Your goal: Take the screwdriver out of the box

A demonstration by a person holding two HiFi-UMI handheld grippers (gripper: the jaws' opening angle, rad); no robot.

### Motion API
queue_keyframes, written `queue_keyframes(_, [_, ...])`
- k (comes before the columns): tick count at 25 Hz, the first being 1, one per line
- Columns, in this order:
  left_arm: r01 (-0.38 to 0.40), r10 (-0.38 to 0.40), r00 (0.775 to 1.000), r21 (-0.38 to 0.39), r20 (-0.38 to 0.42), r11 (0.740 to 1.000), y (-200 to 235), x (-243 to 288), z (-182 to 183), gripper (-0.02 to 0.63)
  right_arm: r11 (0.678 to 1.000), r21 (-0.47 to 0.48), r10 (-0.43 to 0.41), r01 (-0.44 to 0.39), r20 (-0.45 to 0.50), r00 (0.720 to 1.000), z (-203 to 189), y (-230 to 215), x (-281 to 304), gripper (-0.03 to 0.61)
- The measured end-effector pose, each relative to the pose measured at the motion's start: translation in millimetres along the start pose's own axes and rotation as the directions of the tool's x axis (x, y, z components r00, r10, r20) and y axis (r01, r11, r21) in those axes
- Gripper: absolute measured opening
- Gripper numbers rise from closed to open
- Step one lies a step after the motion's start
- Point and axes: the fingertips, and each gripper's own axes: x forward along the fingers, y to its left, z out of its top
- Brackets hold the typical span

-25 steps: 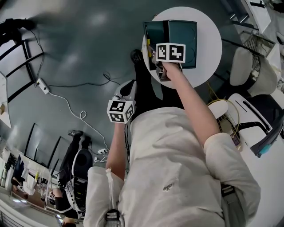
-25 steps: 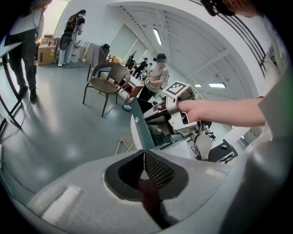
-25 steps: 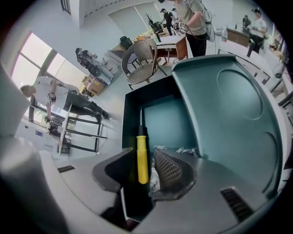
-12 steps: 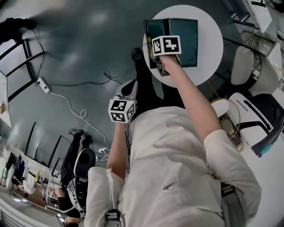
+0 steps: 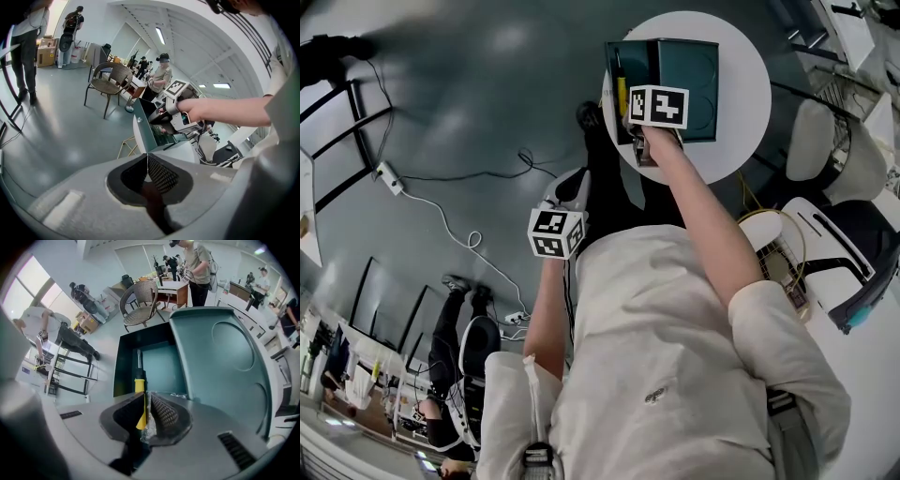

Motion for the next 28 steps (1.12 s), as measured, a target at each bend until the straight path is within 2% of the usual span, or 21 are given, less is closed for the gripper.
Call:
queue_keyframes(5, [-0.003, 0.003, 1.0, 0.005, -0.006, 1.0, -4, 5, 0, 0.014, 0.99, 0.028, 0.136, -0.137, 0.011, 0.991, 4, 13, 2, 0.12])
queue_keyframes(10, [-0.008, 0.008, 1.0, 0.003, -0.01, 1.0, 0, 1, -2, 0.014, 0.968, 0.099, 0.236, -0.232, -0.025, 0.971, 2, 21, 11, 0.11])
queue_keyframes(12, [-0.011, 0.011, 1.0, 0.002, -0.016, 1.0, 0, 1, -5, 0.014, 0.963, 0.086, 0.261, -0.255, -0.06, 0.964, -2, 22, 16, 0.076])
queue_keyframes(14, [-0.016, 0.016, 1.0, 0.0, -0.02, 1.0, 1, 2, -5, 0.014, 0.978, 0.045, 0.208, -0.205, -0.083, 0.975, -3, 18, 18, 0.083])
queue_keyframes(16, [-0.019, 0.019, 1.0, 0.002, -0.023, 1.0, 2, 3, -3, 0.014, 0.999, -0.023, 0.044, -0.046, -0.055, 0.997, 5, 5, 11, 0.101])
queue_keyframes(17, [-0.02, 0.02, 1.0, 0.003, -0.022, 1.0, 1, 4, -2, 0.014, 0.998, -0.057, -0.031, 0.029, -0.023, 0.999, 9, 0, 5, 0.052])
queue_keyframes(18, [-0.02, 0.02, 1.0, 0.004, -0.021, 1.0, 0, 4, -2, 0.014, 0.995, -0.076, -0.058, 0.058, 0.002, 0.998, 11, -1, 1, 0.056])
queue_keyframes(20, [-0.019, 0.019, 1.0, 0.01, -0.017, 1.0, -3, 4, -3, 0.014, 0.999, -0.048, 0.003, -0.003, -0.002, 1.0, 3, 7, 1, 0.103])
queue_keyframes(22, [-0.019, 0.02, 1.0, 0.015, -0.014, 1.0, -6, 5, -3, 0.014, 0.999, -0.024, 0.046, -0.046, -0.022, 0.999, -5, 9, 4, 0.084])
queue_keyframes(24, [-0.02, 0.02, 1.0, 0.017, -0.013, 1.0, -6, 5, -2, 0.014, 0.997, -0.069, 0.021, -0.023, -0.027, 0.999, -3, 8, 7, 0.044])
queue_keyframes(28, [-0.024, 0.025, 0.999, 0.022, -0.02, 0.999, -1, 4, 0, 0.014, 0.983, -0.173, -0.061, 0.068, 0.04, 0.997, 14, 7, 3, 0.118])
